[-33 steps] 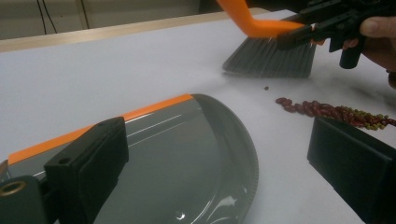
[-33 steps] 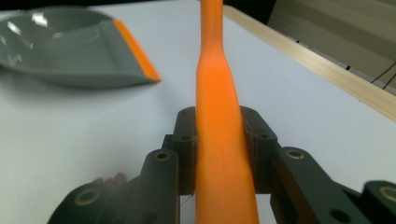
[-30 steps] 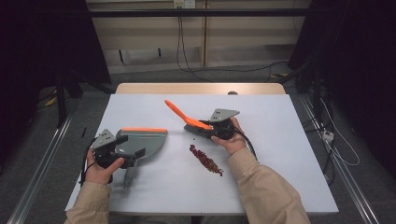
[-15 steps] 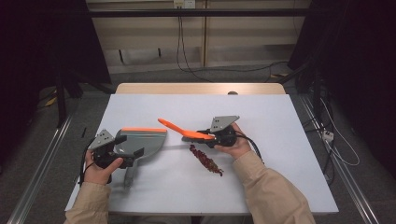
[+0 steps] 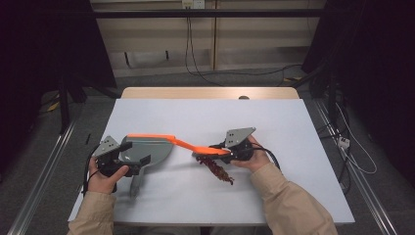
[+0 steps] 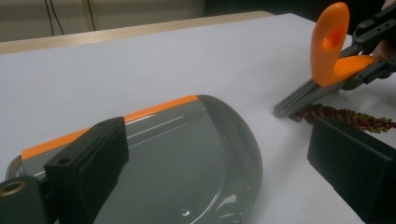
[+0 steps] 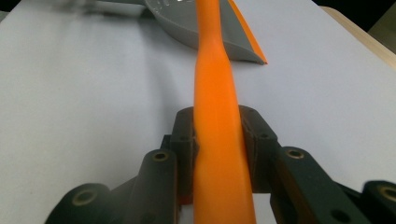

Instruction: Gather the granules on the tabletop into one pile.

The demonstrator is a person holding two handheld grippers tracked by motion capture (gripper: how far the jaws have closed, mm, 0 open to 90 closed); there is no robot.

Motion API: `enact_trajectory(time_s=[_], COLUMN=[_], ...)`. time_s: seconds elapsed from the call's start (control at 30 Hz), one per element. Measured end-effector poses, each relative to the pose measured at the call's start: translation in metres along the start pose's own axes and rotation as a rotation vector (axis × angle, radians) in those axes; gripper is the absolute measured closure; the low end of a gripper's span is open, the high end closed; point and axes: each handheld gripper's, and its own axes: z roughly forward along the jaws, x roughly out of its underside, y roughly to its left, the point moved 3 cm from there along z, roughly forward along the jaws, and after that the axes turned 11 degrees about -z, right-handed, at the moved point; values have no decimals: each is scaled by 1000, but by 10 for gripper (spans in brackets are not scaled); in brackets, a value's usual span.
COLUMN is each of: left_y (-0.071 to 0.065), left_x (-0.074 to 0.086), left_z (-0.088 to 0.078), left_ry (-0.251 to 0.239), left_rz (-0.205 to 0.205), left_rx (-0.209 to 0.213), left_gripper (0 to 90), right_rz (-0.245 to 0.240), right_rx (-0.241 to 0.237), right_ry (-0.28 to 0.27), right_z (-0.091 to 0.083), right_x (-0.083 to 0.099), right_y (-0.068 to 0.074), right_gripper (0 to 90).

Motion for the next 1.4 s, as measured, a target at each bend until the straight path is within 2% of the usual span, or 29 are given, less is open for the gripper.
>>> enact_trajectory(time_s=[0.17,0.53,0.9,1.17,1.3,1.4], left_y=[0,-3,-5,-6,-7,-6], left_x=[0,-1,-1,-2,-2,-2], left_z=[0,0,0,0,0,1], left_ry=[0,-2,-5,-2,-5,-4], left_rz=[1,8,11,17,17,19], left_rx=[0,6,10,11,12,11], left_gripper=[54,54,53,53,54,54], right_rz=[-8,18,17,12,14,47], right_rx=[-18,5,-16,-15,4,45], right_ry=[3,8,4,6,7,-3], right_z=[-4,-11,-16,-16,-17,-17], right_x=[-1,-1,-3,-6,-6,-5], right_y=[7,21,32,38,37,33], right_gripper=[704,701,701,701,703,706])
